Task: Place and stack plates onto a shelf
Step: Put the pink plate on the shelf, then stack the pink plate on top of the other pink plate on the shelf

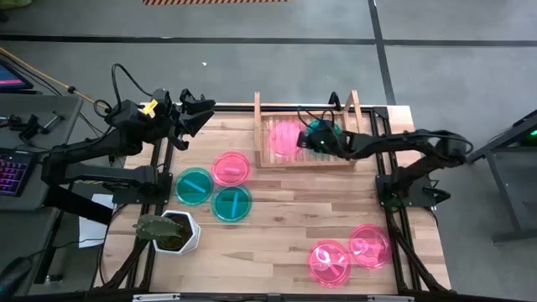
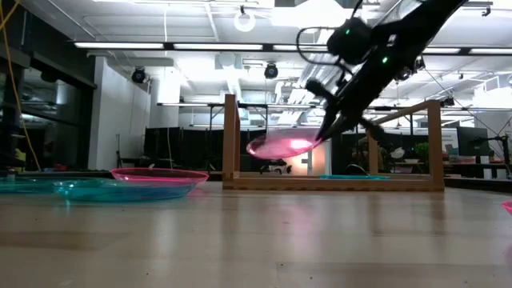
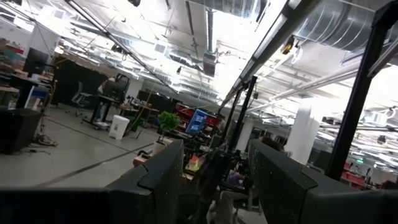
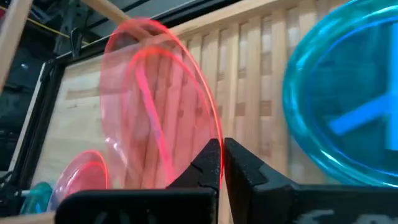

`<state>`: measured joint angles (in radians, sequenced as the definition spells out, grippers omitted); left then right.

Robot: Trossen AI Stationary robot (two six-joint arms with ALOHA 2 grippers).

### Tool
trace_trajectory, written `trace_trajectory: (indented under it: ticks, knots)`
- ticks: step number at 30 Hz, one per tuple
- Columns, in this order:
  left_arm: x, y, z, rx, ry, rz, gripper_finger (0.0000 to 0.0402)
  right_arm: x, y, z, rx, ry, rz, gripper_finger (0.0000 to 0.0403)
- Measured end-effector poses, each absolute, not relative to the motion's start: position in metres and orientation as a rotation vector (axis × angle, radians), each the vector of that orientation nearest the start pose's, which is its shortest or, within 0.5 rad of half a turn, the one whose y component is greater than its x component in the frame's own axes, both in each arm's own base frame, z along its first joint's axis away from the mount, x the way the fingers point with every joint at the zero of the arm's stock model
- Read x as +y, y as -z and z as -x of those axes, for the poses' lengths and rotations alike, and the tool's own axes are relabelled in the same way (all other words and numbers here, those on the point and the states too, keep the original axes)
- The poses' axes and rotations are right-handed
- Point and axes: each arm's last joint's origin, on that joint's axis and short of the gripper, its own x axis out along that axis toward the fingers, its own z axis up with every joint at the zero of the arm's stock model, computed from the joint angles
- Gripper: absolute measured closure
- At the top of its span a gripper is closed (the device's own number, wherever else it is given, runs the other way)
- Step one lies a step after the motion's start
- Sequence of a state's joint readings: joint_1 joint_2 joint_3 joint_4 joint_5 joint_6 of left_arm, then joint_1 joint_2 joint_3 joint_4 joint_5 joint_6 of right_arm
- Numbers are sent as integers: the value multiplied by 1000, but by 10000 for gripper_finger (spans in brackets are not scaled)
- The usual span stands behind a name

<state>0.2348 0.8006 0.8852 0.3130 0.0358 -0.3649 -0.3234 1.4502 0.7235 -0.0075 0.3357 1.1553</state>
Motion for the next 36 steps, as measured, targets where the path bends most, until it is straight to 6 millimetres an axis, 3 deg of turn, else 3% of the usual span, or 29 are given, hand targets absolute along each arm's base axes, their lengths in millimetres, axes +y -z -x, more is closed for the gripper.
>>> trace_trajectory:
  ticks: [8,15,19,28,33,36]
  knots:
    - [37,-411,-160,-425,-122,305,232,-113,-159,-279,244,972,-1192,403]
    - [37,-411,-160,-424,-122,305,232,-116,-147,-284,249,975,-1187,401]
    - [37,-411,-160,-424,-122,306,232,-116,-147,-285,260,968,-1153,373]
    - [37,-411,-160,-423,-122,306,232,-132,-163,-274,228,982,-1056,252]
    - [37,-411,-160,-423,-121,306,232,-143,-188,-262,169,915,-1049,221]
    - [37,-411,-160,-422,-119,305,232,-141,-213,-257,123,766,-989,218]
